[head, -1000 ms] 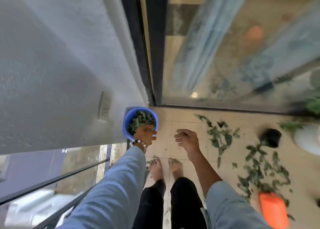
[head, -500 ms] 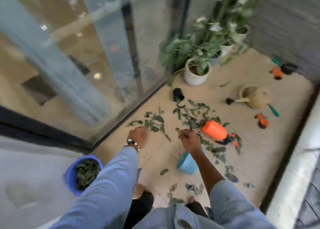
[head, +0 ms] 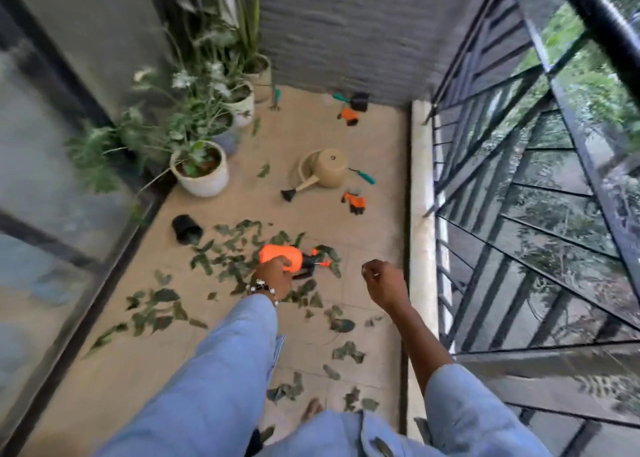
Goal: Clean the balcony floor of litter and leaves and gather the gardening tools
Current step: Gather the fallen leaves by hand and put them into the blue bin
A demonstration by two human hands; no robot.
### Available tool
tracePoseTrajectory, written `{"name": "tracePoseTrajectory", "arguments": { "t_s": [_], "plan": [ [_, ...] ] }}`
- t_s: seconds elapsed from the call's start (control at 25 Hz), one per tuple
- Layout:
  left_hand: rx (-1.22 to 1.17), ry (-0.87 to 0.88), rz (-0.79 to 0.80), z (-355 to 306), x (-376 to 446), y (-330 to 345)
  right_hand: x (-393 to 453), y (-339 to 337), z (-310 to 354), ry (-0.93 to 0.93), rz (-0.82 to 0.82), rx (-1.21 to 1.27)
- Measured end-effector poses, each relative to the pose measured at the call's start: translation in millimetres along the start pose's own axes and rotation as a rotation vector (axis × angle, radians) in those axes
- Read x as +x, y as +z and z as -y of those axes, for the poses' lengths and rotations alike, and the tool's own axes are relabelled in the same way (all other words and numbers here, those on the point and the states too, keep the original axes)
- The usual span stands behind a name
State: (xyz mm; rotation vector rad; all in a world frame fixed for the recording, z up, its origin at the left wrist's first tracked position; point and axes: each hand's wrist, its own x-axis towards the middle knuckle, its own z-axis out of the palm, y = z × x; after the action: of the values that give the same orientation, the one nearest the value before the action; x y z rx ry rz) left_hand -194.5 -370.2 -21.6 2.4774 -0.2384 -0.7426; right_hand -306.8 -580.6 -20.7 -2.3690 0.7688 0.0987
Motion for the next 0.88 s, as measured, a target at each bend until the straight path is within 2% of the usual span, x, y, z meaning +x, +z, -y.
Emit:
{"name": "tracePoseTrajectory", "arguments": {
  "t_s": [0.16, 0.28, 0.56, 0.68, 0.88],
  "plan": [
    [0.193, 0.114, 0.044, -72, 35, 24, 41, -39, -40, 0.011, -0.036, -0.025],
    [0.268, 0.138, 0.060, -101, 72, 28, 76, -54, -54, 0.013, -0.012, -0.024],
    [0.276, 0.117, 0.062, -204, 212, 50, 237, -106, -81, -0.014, 0.029, -0.055],
    [0.255, 0.101, 0.102, -248, 274, 39, 309, -142, -89, -0.047, 0.116, -0.155],
    [0.163, 0.028, 0.074, -289, 354, 7, 420, -186, -75, -0.067, 0.073, -0.156]
  ]
}}
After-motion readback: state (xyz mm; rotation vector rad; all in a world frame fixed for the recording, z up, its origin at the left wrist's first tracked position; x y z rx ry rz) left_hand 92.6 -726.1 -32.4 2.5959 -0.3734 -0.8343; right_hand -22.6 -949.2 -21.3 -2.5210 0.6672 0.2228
